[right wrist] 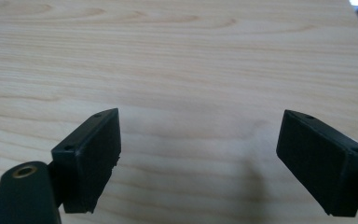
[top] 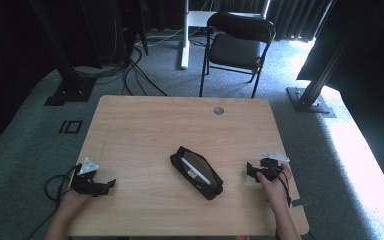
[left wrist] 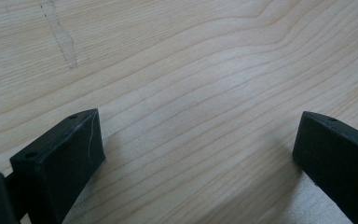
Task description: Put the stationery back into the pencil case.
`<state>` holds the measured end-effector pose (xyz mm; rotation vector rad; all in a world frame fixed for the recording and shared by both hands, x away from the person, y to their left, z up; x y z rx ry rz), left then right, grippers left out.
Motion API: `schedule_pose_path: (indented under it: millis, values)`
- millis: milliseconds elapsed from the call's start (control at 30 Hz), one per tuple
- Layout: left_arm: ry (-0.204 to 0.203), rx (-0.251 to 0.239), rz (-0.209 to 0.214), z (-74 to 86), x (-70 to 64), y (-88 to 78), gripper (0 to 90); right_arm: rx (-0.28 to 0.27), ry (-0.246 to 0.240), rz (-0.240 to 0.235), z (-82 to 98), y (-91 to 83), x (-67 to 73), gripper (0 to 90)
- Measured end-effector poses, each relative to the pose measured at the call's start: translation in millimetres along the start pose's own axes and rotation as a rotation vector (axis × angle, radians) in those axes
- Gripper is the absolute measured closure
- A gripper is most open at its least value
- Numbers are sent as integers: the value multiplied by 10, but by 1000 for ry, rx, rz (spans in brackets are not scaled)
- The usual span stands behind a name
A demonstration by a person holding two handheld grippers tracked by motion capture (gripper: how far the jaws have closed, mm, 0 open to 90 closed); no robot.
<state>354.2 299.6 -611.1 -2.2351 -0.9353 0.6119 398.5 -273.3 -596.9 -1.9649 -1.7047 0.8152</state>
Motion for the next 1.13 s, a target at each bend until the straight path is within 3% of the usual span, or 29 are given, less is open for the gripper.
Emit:
schedule_pose_path:
  millis: [500,700,1133]
  values:
    - [-1,-1,0,0,-1,0,21,15,80,38,246,-72,-173,134]
    - [-3,-1,-4,0,3,0,21,32,58,59,335,-70,-229,132]
    - [-4,-1,-4,1,2,0,21,27,40,41,326,-61,-211,124]
Point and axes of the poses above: each handheld gripper's, and its own axes: y roughly forward along the jaws, z roughly out of its underside, x roughly to its left, the point moved 8 cm from there along y, roughly forward along the jaws, and after that the axes turned 15 degrees about z, right-handed, at the moved point
